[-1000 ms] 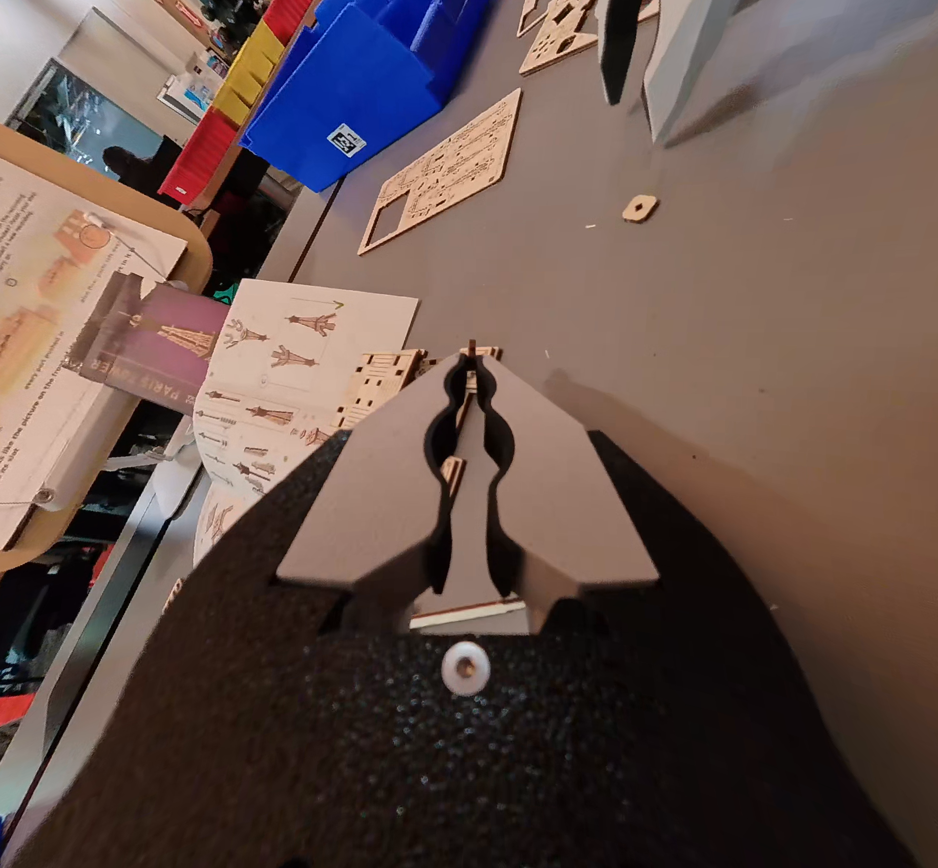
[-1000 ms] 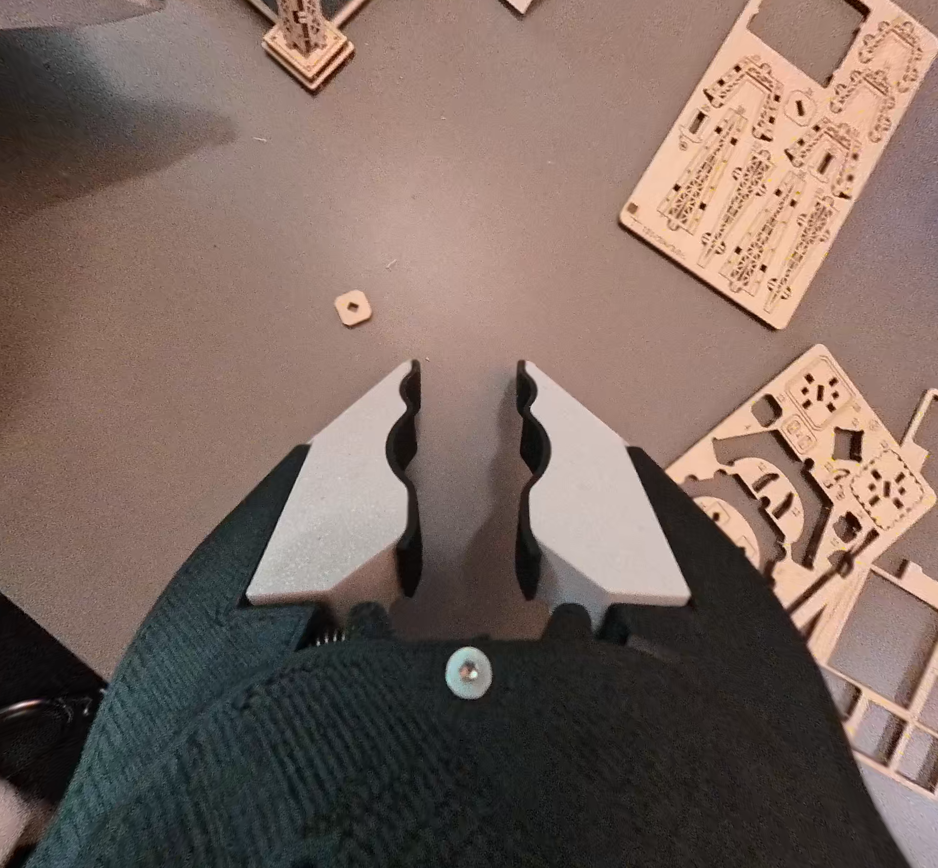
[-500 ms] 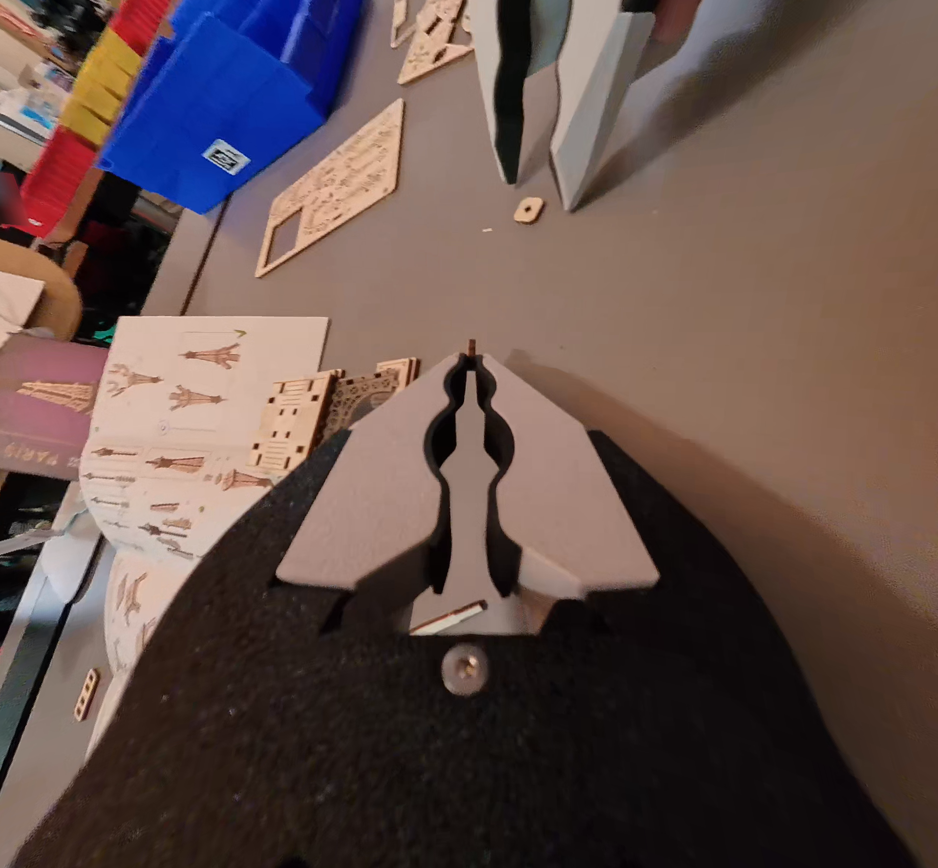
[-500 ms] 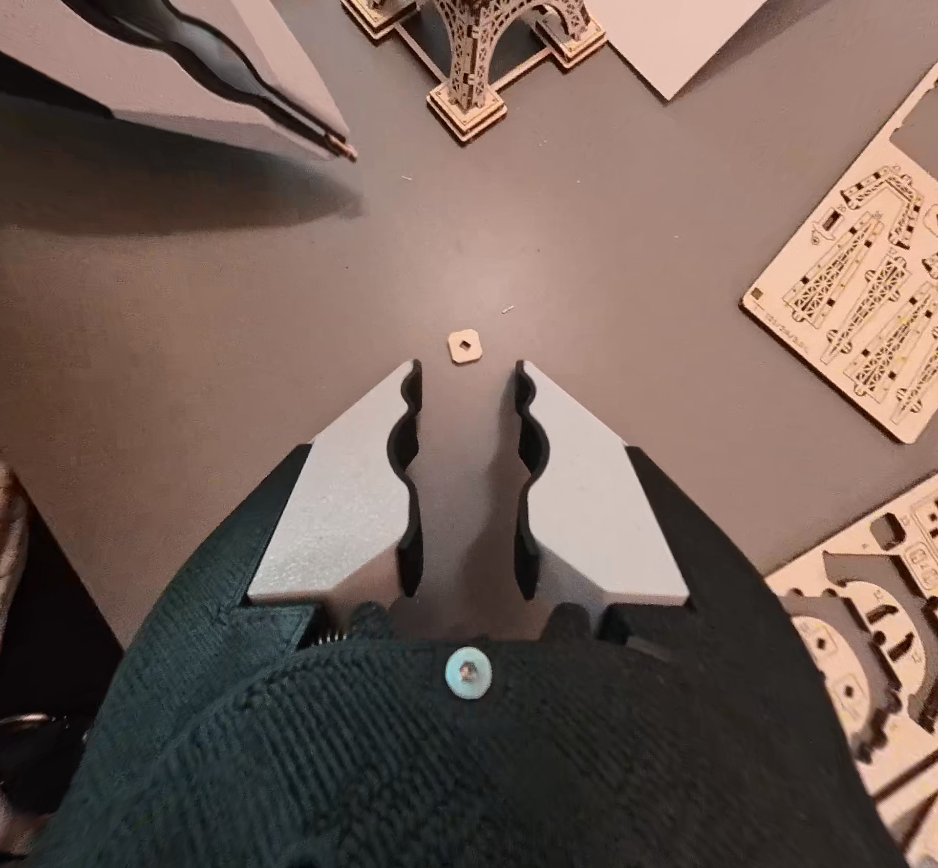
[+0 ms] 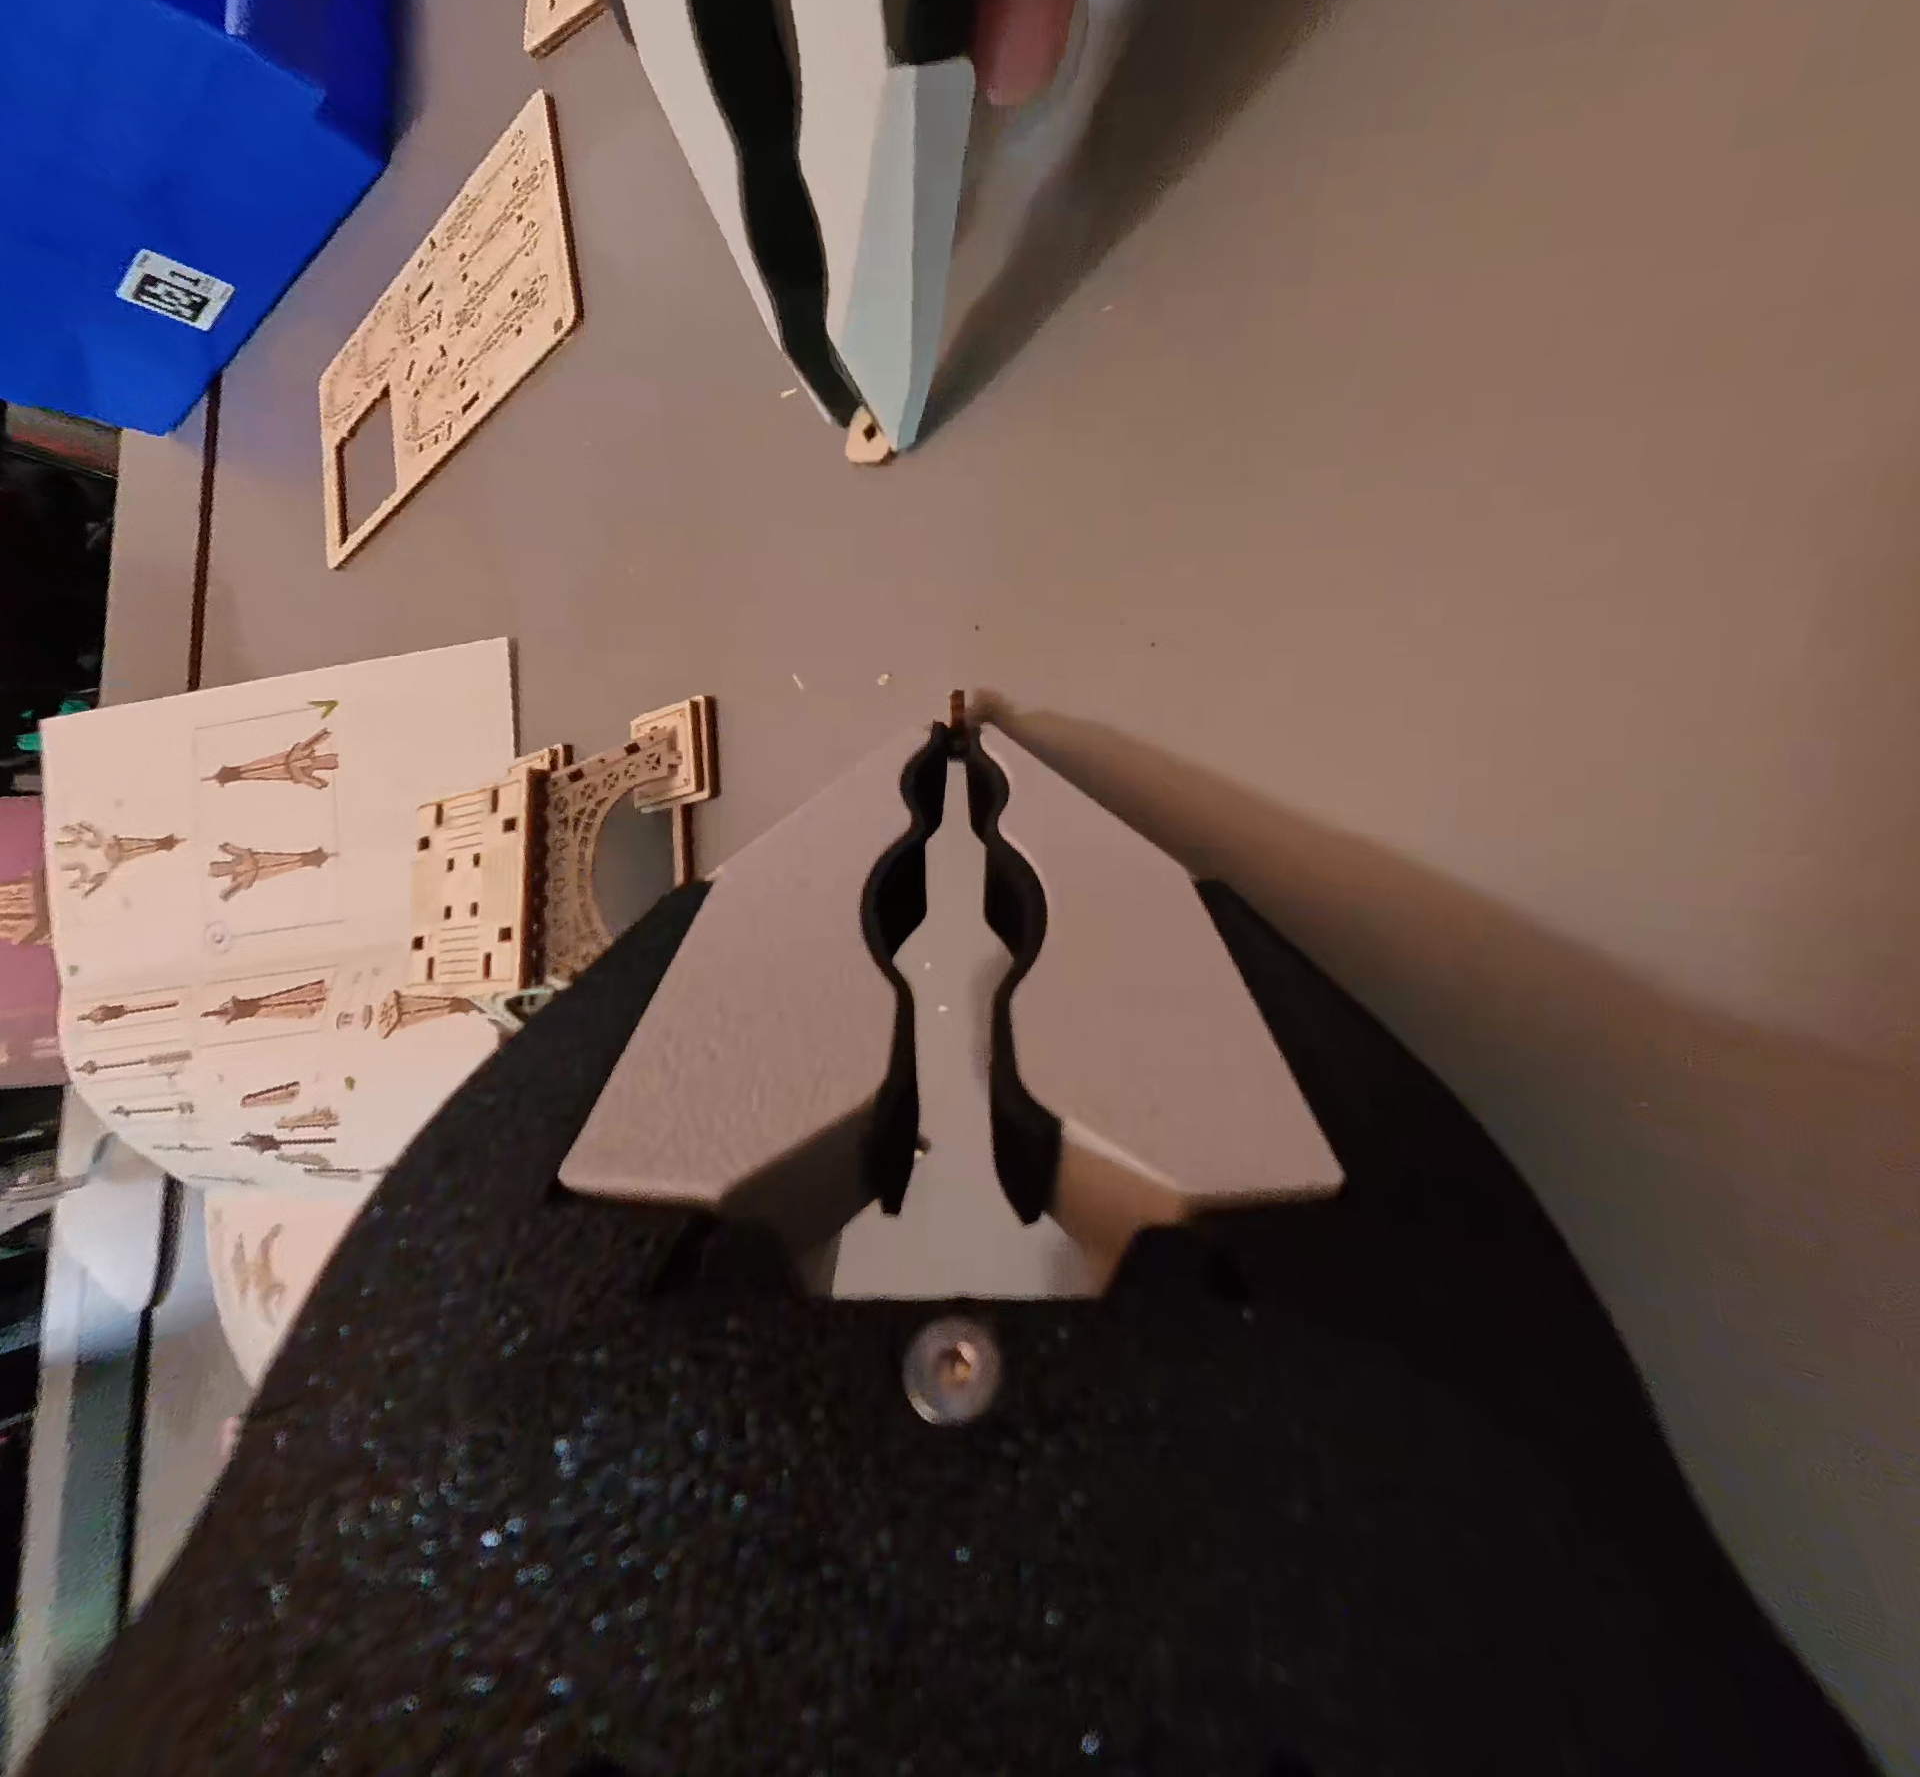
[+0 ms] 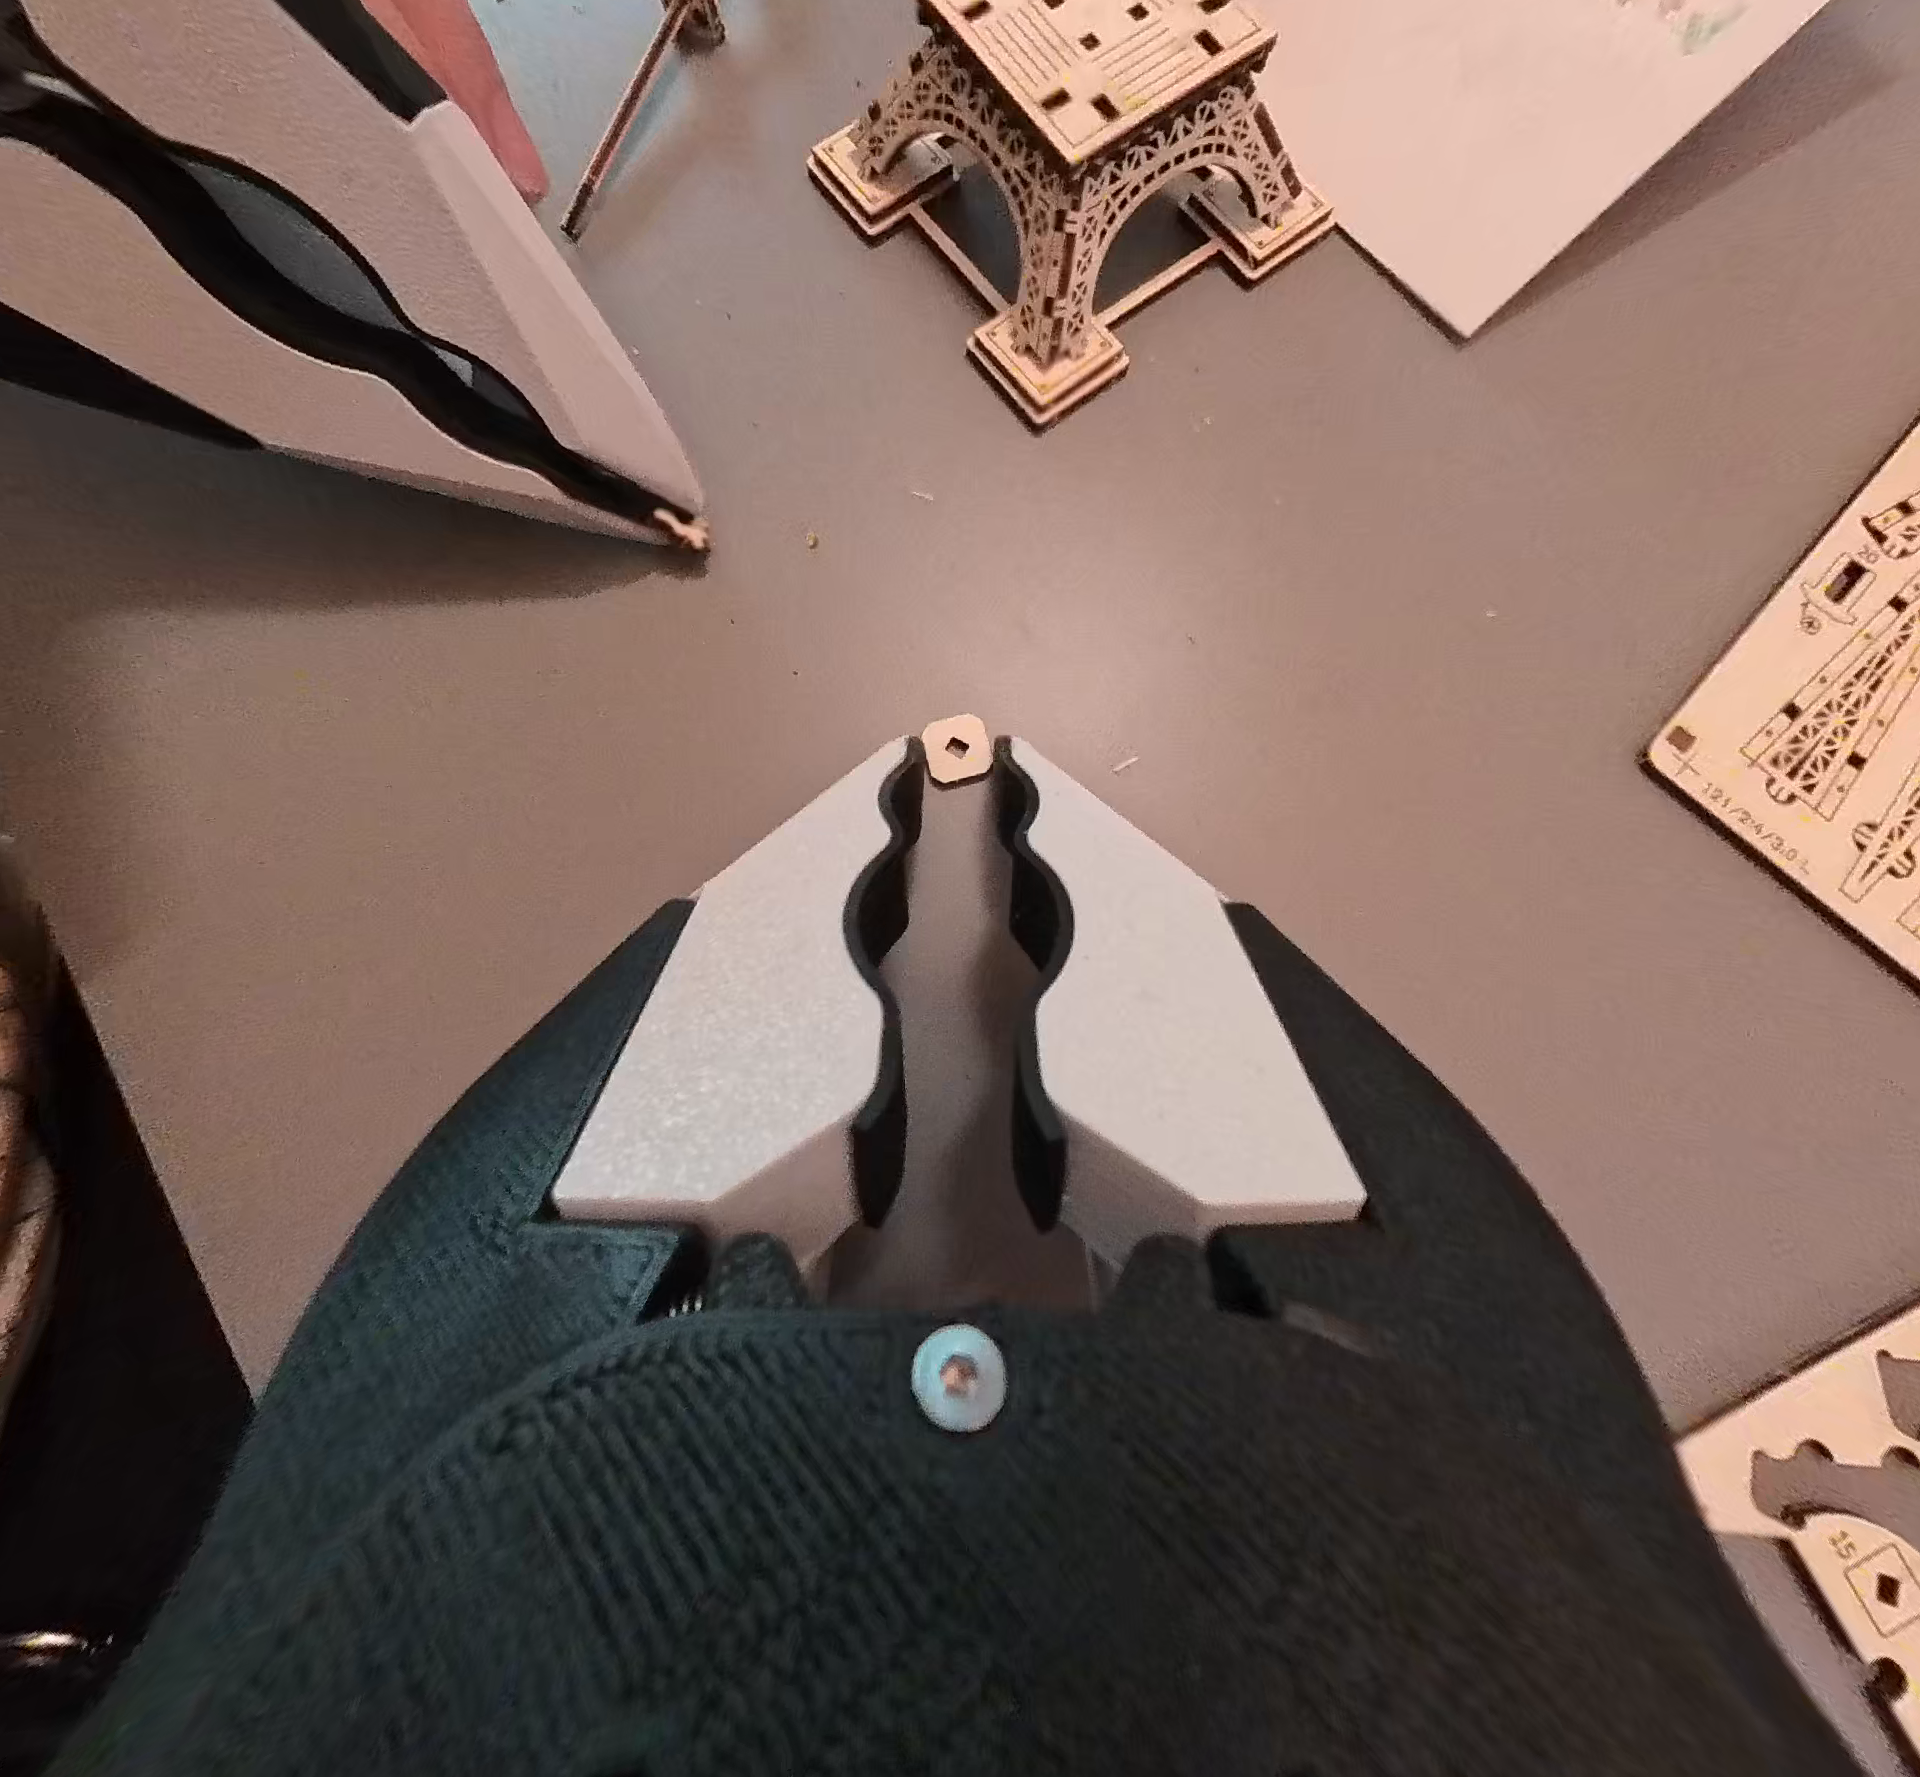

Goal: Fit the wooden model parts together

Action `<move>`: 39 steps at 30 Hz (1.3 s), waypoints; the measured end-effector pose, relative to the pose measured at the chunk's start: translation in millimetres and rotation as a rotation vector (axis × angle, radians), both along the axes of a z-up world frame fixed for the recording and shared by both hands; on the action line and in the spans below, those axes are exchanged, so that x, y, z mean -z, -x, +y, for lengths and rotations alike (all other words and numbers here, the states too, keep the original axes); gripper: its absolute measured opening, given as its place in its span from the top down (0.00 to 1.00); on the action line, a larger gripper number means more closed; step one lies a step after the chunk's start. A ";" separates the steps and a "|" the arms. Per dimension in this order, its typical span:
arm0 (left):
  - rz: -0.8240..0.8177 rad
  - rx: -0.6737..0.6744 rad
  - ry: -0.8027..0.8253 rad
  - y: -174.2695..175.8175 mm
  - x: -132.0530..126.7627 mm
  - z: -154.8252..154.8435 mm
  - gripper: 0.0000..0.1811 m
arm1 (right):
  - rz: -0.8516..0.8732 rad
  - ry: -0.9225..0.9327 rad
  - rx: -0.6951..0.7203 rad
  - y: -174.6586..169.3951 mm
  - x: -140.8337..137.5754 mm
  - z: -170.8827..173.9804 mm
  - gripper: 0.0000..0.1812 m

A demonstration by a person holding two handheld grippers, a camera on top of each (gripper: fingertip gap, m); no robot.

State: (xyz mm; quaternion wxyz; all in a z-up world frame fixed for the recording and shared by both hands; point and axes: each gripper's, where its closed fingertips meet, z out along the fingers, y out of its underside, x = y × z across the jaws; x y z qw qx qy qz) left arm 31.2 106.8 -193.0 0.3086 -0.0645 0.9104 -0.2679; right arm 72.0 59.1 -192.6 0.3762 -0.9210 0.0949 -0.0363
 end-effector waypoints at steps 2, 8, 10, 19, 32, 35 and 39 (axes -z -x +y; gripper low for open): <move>0.036 -0.001 0.045 2.8 -0.6 -0.1 0.98 | -0.003 -0.001 0.004 0.1 0.0 3.3 0.94; 0.152 0.020 0.194 12.7 -2.7 -3.0 0.91 | -0.029 0.005 0.008 0.4 -0.2 8.5 0.93; 0.179 0.015 0.237 13.5 -3.8 -2.9 0.87 | -0.052 0.013 0.035 -3.9 -0.9 7.5 0.88; 0.211 -0.073 0.640 -0.6 -51.8 30.3 0.80 | -0.325 -0.284 0.146 -41.9 -52.8 23.1 0.59; -0.226 -0.573 0.980 -42.6 -103.2 208.5 0.79 | -0.564 -0.632 0.403 -188.9 -117.7 19.8 0.51; -0.190 -0.583 0.922 -46.5 -92.9 208.0 0.77 | -0.631 -0.668 0.455 -202.0 -119.2 10.9 0.52; -0.267 -0.628 0.912 -45.6 -97.4 215.4 0.76 | -0.774 -0.614 0.340 -186.0 -114.3 10.7 0.60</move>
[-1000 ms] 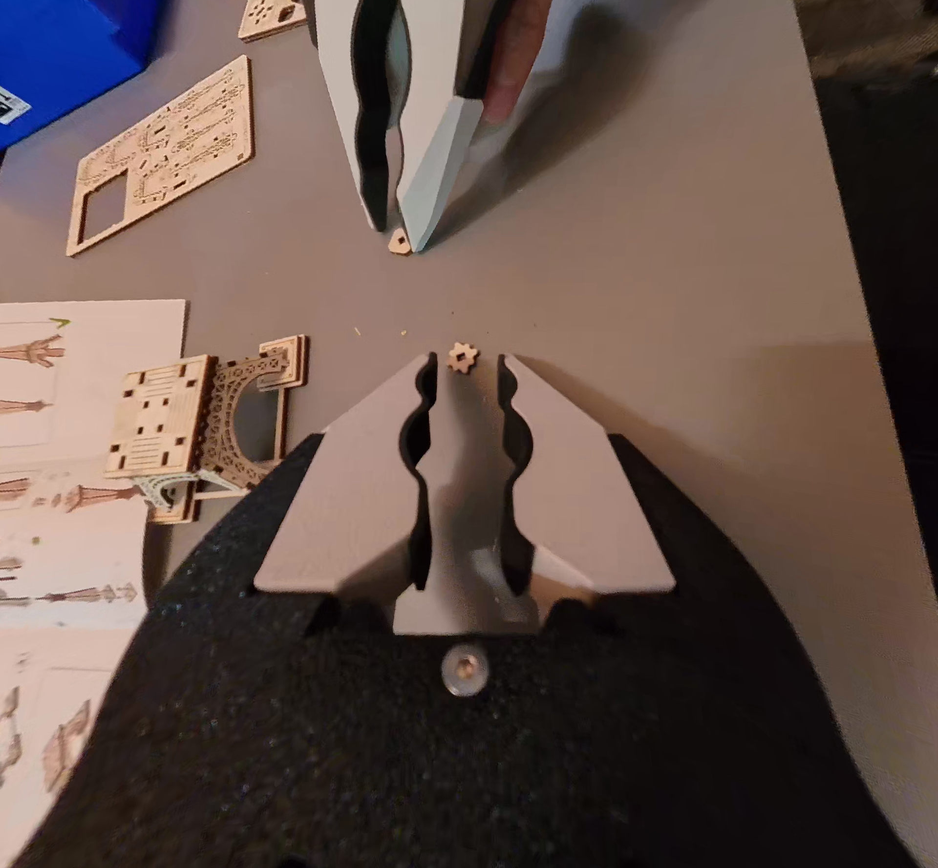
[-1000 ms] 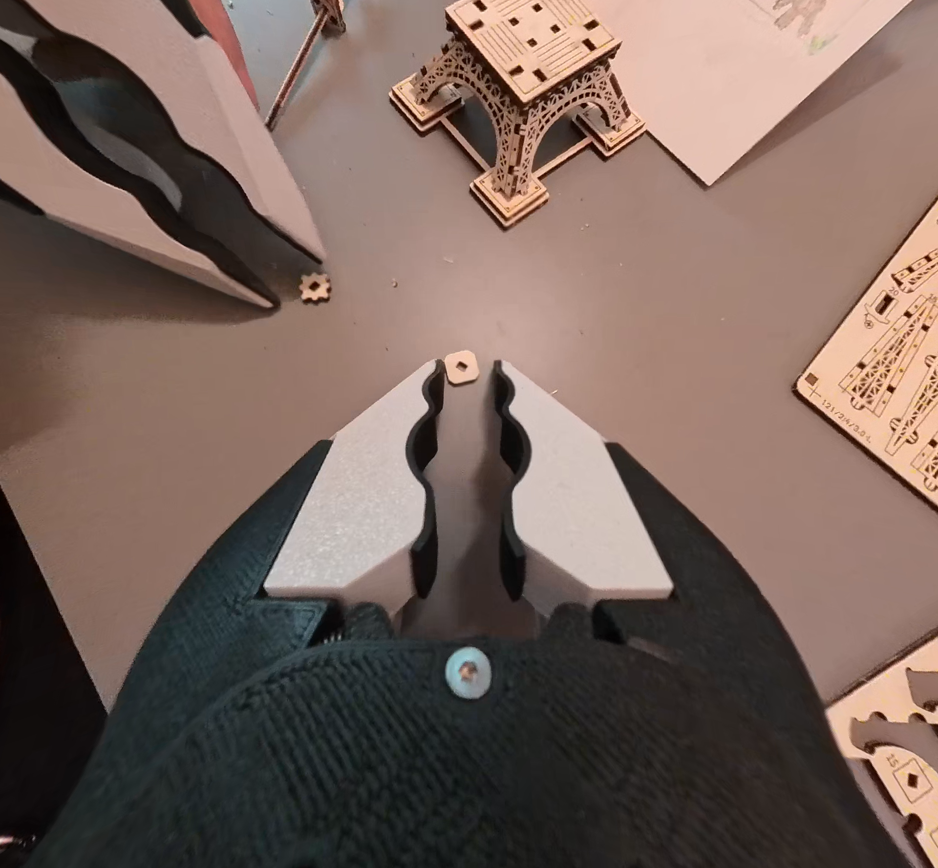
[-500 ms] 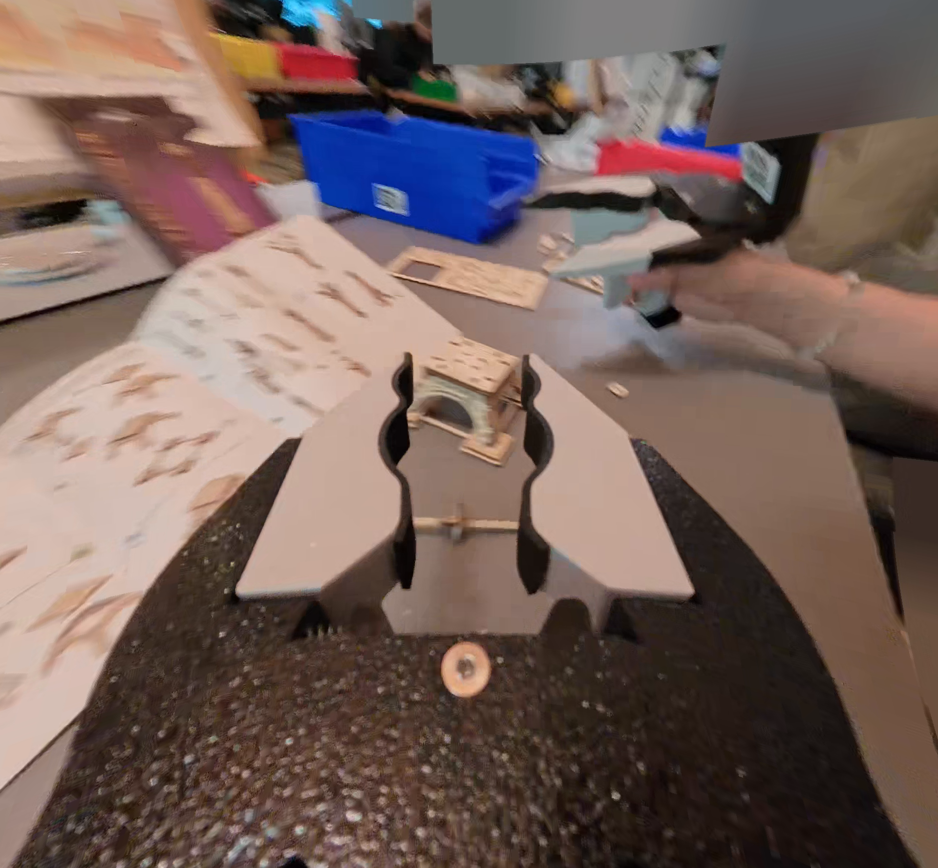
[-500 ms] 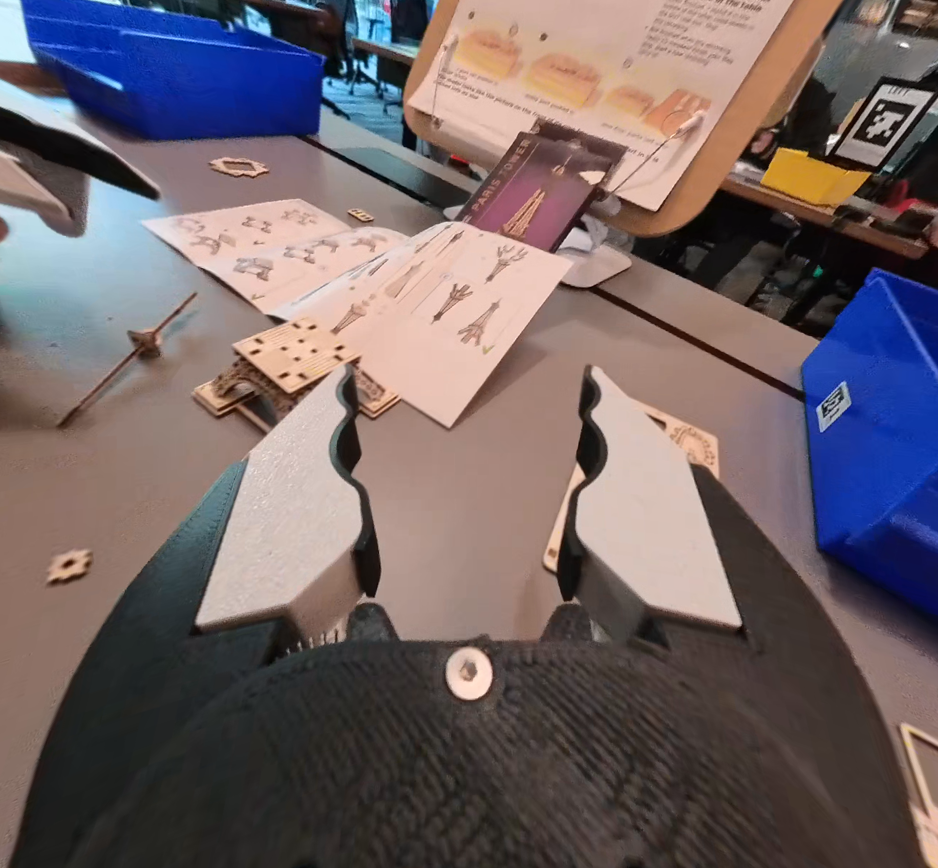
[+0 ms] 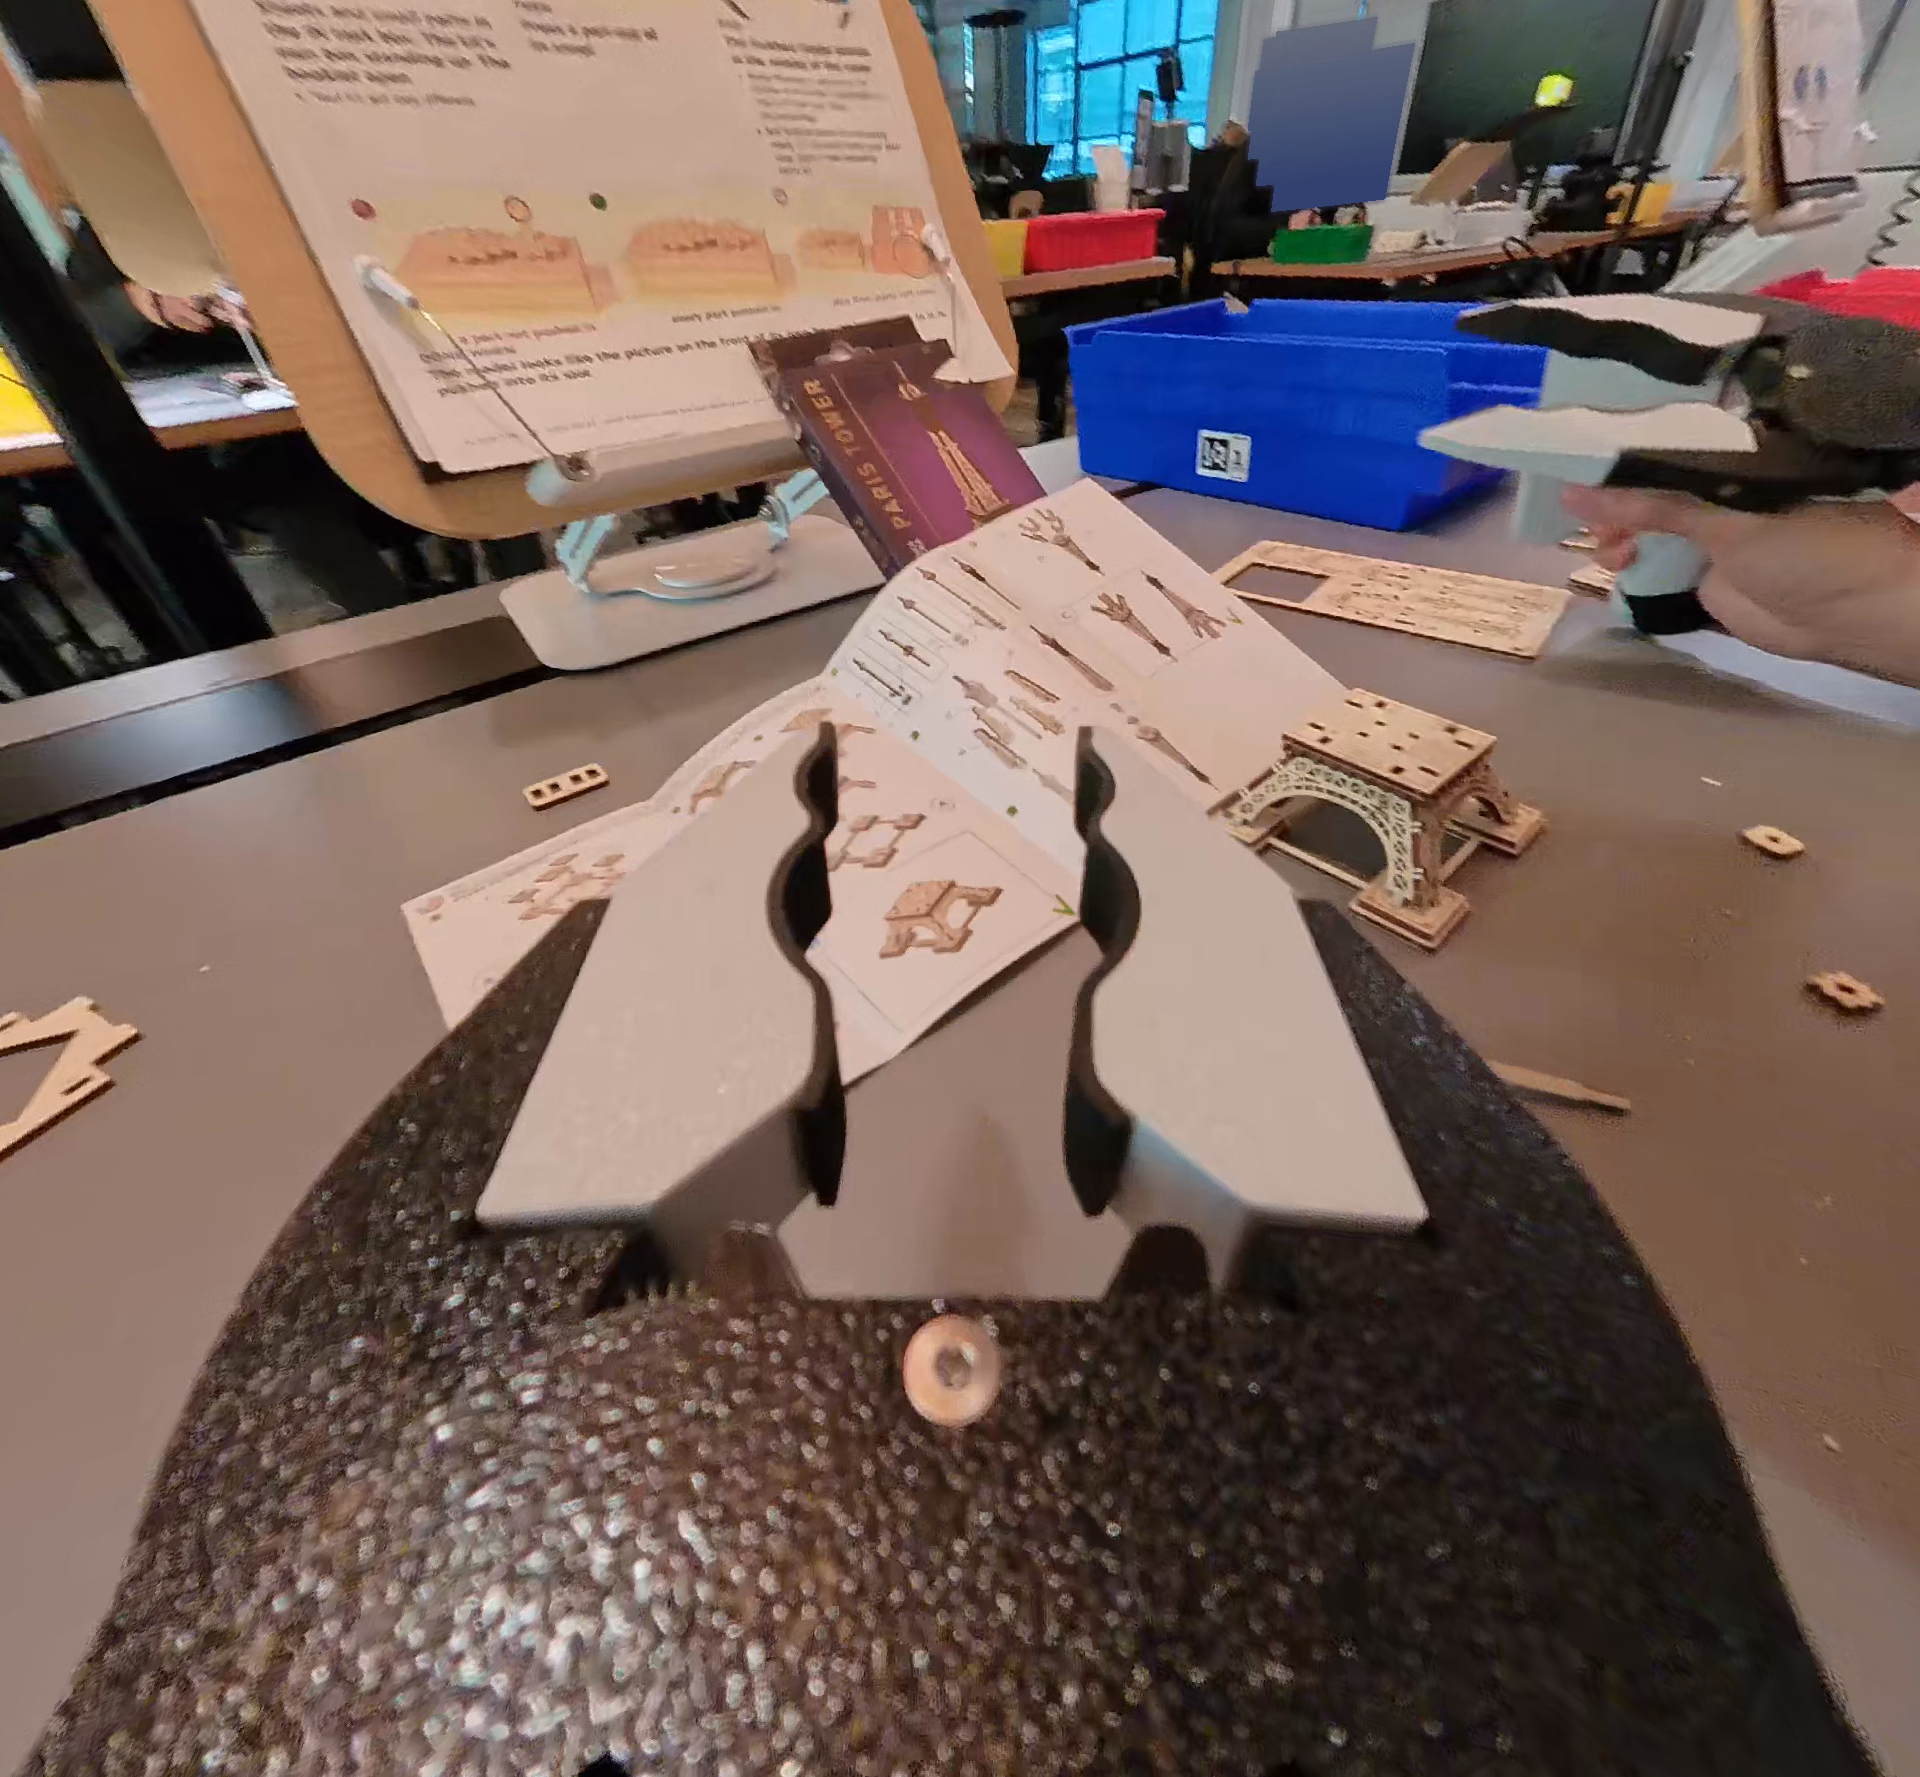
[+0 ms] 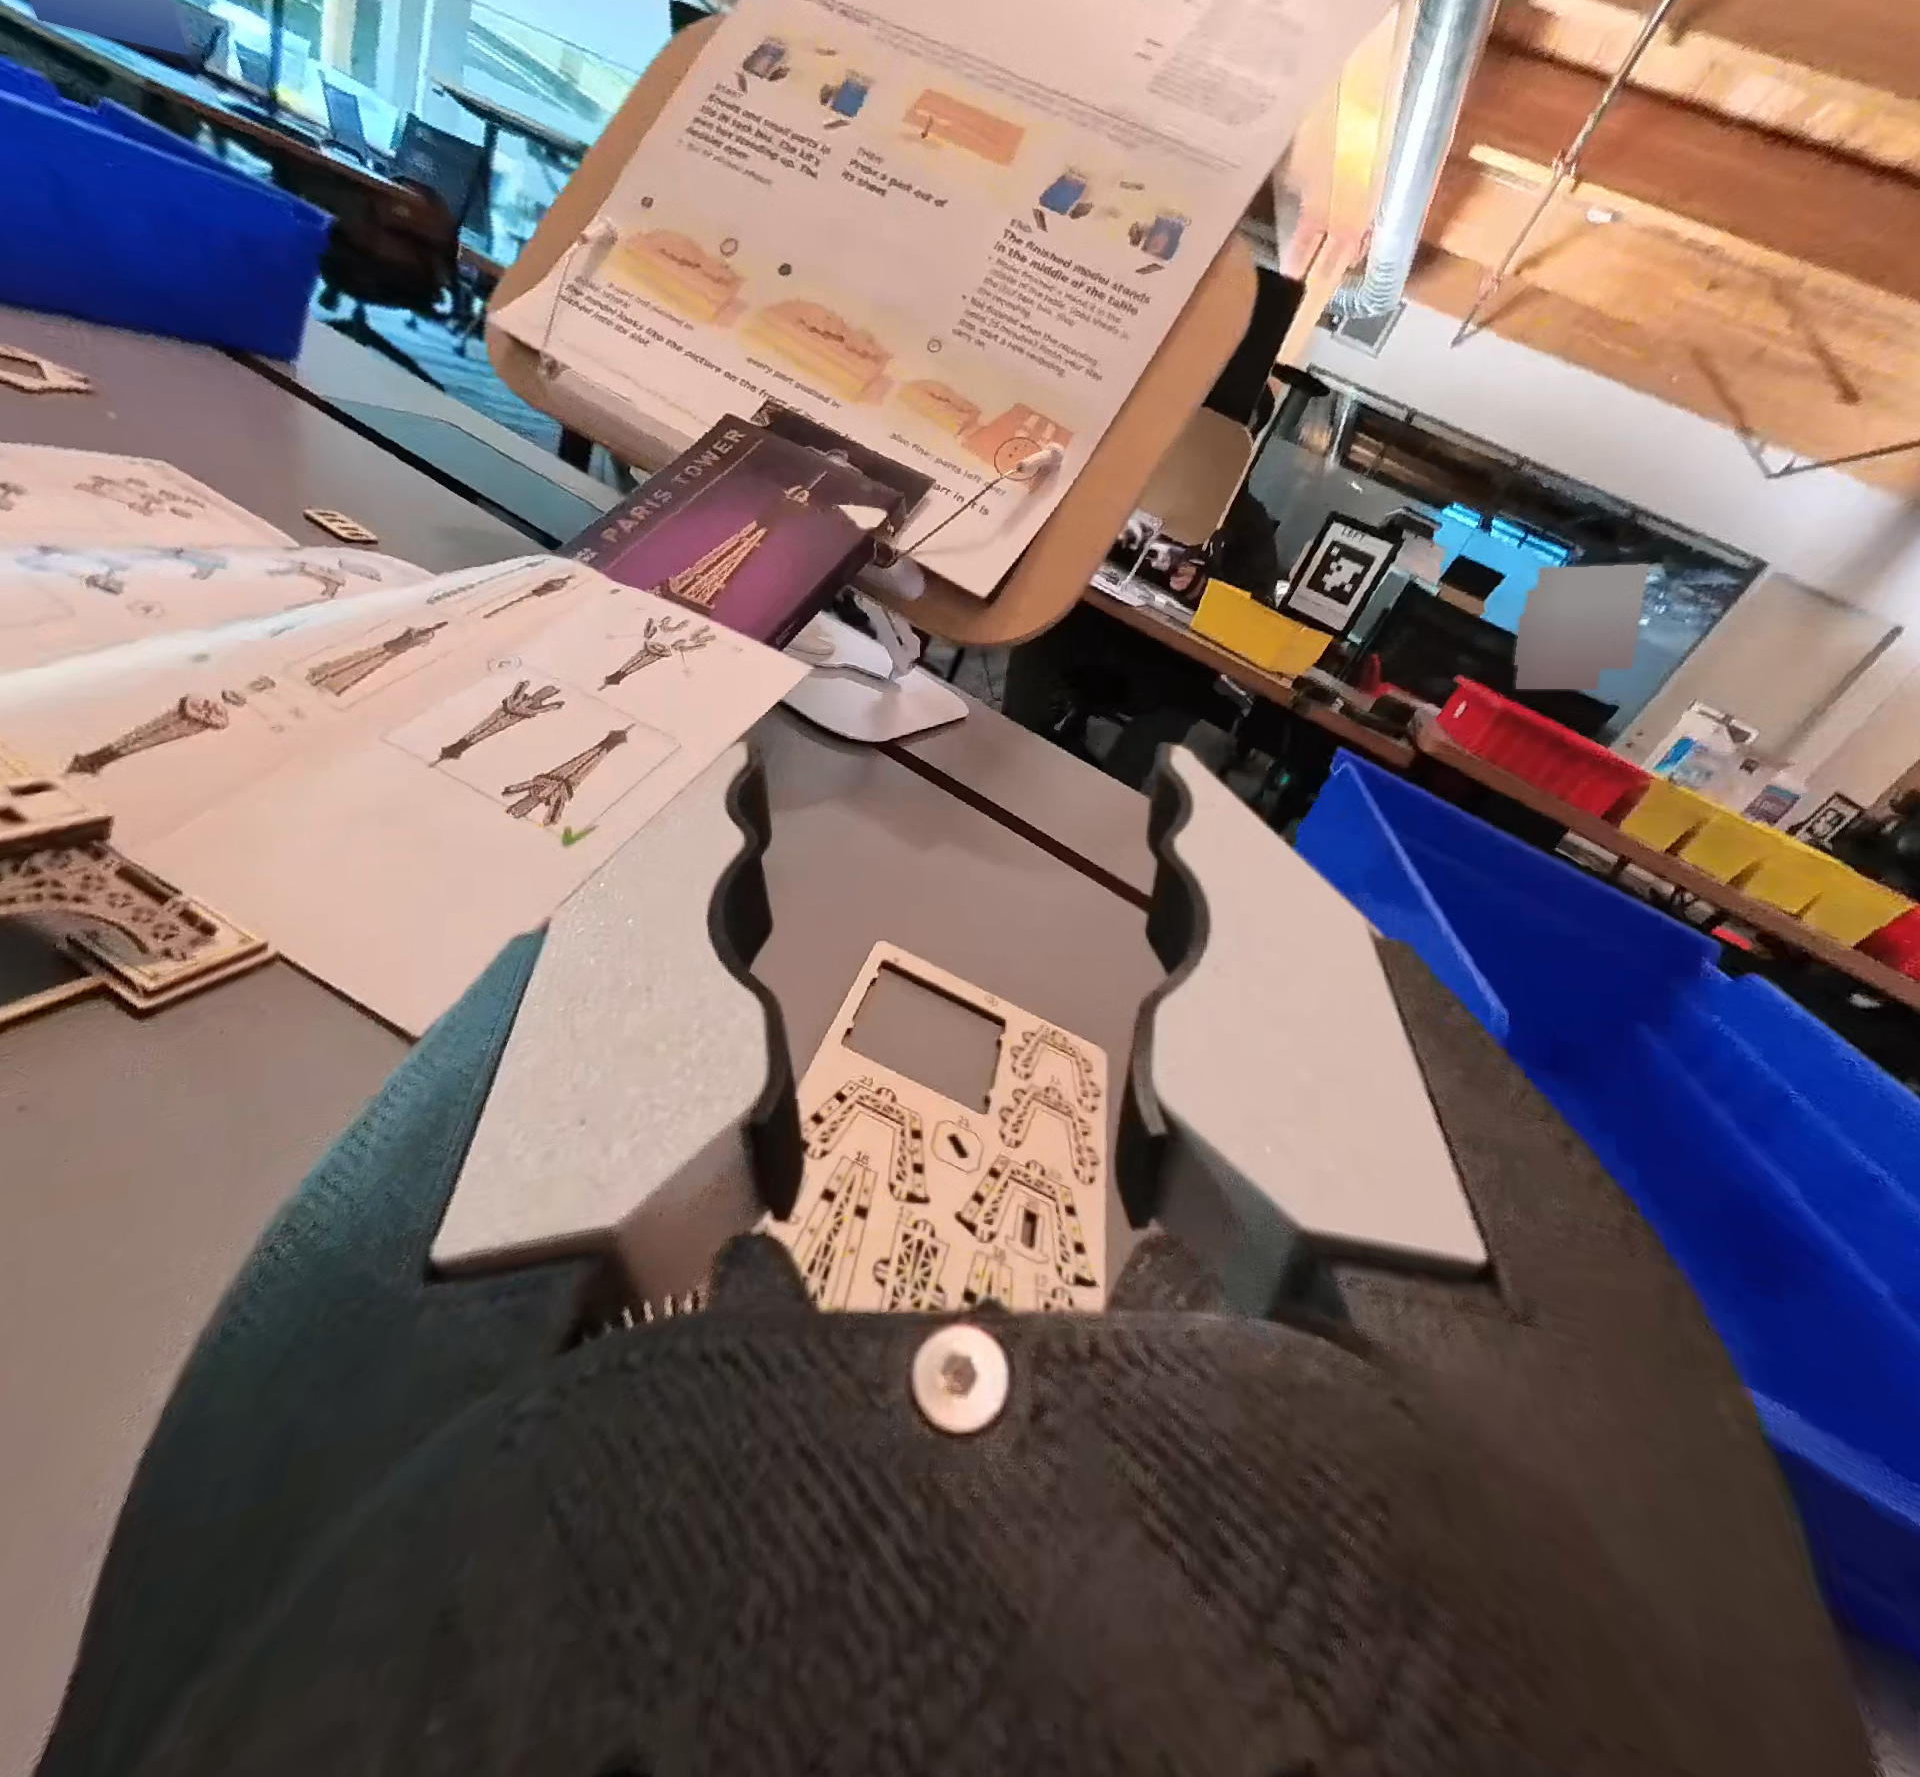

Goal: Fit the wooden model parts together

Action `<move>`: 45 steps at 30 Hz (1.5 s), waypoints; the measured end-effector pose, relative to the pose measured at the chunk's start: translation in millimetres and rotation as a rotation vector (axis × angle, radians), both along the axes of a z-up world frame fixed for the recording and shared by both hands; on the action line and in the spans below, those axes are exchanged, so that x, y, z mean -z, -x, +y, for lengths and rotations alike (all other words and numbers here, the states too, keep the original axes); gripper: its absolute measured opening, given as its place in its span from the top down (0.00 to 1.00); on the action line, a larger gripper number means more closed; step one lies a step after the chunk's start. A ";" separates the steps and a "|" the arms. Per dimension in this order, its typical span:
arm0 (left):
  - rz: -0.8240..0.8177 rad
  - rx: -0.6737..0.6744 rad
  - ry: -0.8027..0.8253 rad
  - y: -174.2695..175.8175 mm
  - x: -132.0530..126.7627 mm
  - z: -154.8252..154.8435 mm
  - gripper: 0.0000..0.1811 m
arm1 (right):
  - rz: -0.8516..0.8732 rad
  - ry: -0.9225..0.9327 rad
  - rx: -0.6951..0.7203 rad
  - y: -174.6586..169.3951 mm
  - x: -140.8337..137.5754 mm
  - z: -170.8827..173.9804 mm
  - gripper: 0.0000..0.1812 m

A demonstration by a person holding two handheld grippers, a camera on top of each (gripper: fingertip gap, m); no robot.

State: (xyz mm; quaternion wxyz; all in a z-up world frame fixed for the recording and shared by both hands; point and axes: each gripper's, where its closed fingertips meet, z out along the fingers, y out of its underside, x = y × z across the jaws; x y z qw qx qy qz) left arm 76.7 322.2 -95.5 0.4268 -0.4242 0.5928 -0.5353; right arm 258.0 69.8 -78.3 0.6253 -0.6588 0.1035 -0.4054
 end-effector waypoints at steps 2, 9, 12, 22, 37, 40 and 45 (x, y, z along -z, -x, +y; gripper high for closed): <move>-0.025 -0.018 0.002 1.6 -3.3 2.7 0.77 | 0.000 0.030 -0.002 0.7 3.2 -2.0 0.59; -0.018 0.106 0.133 6.4 -7.6 0.0 0.76 | -0.007 -0.044 0.050 -10.1 -3.3 -18.3 0.57; -0.031 0.113 0.147 8.0 -9.5 0.7 0.77 | -0.008 -0.061 0.049 -9.7 -5.1 -20.4 0.57; -0.050 0.077 0.047 8.9 -7.9 -4.8 0.78 | -0.004 -0.067 0.070 -12.1 -5.5 -22.5 0.59; -0.084 0.035 0.065 10.8 -12.6 2.3 0.81 | -0.018 -0.049 0.071 -10.7 -4.5 -20.4 0.61; -0.088 0.030 0.063 10.9 -13.1 2.8 0.81 | -0.015 -0.057 0.072 -11.1 -5.2 -21.3 0.61; -0.063 0.035 0.045 8.5 -9.6 0.2 0.81 | -0.018 -0.084 0.077 -11.4 -8.1 -24.6 0.62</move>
